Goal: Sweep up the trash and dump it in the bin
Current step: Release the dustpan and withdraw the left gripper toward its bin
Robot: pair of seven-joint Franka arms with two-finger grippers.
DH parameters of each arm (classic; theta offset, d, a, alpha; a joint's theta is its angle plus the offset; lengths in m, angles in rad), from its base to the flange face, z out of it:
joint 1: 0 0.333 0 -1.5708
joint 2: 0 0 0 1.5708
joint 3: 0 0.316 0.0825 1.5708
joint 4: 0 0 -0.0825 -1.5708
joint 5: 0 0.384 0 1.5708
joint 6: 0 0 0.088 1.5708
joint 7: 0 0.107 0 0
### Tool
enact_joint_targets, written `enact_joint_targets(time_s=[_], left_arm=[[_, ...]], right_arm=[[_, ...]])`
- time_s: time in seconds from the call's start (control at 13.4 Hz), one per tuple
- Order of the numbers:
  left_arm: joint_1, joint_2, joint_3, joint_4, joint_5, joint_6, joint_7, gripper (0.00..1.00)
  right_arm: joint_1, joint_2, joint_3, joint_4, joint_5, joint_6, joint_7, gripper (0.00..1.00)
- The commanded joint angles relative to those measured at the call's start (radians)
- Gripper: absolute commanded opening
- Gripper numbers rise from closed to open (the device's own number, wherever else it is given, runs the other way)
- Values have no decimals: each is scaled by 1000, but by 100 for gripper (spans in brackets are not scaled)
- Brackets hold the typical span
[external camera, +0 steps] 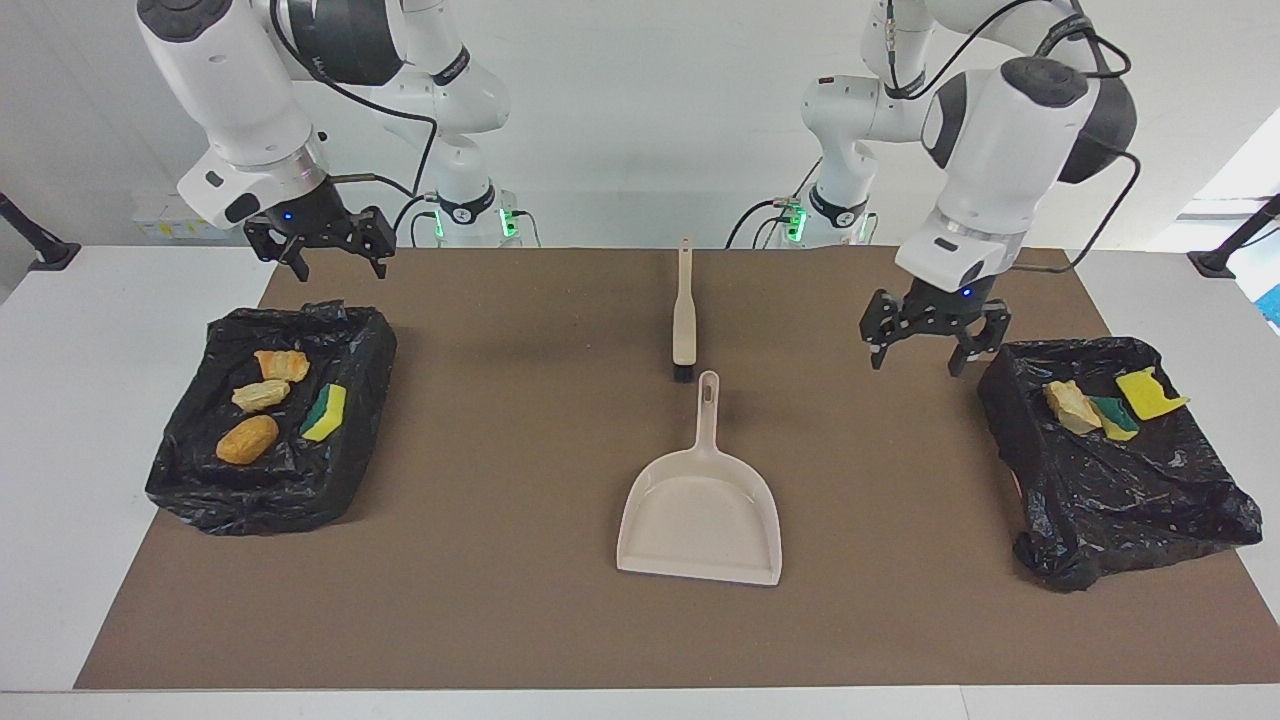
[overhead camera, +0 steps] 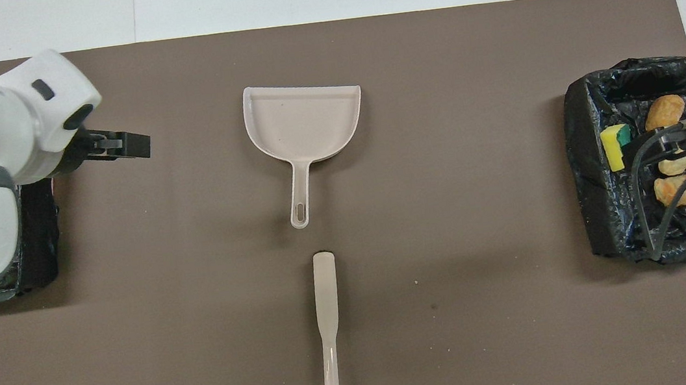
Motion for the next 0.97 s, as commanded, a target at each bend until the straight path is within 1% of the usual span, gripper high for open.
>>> enact_joint_targets(time_s=[0.0,0.15,0.37,0.45,0.6,0.74,0.89], left_arm=[[37,-34,-4,59,13,-108,40,100],[68,-57,-2,114,12,-225,99,100],[81,-136,11,119,7,-351,127,100],[81,-143,19,119,4,-392,127,100],[82,-147,21,113,-1,-415,125,100],[114,-164,24,98,-16,-422,127,100],[113,-163,24,102,-28,-419,139,100]], right_arm=[[-9,-21,7,-22,20,-4,16,100],[-9,-21,7,-21,20,-5,16,100],[-9,-21,7,-21,20,-6,16,100],[-9,-21,7,-21,20,-6,16,100],[-9,-21,7,-21,20,-5,16,100],[-9,-21,7,-21,20,-5,16,100],[-9,-21,7,-21,20,-5,16,100]])
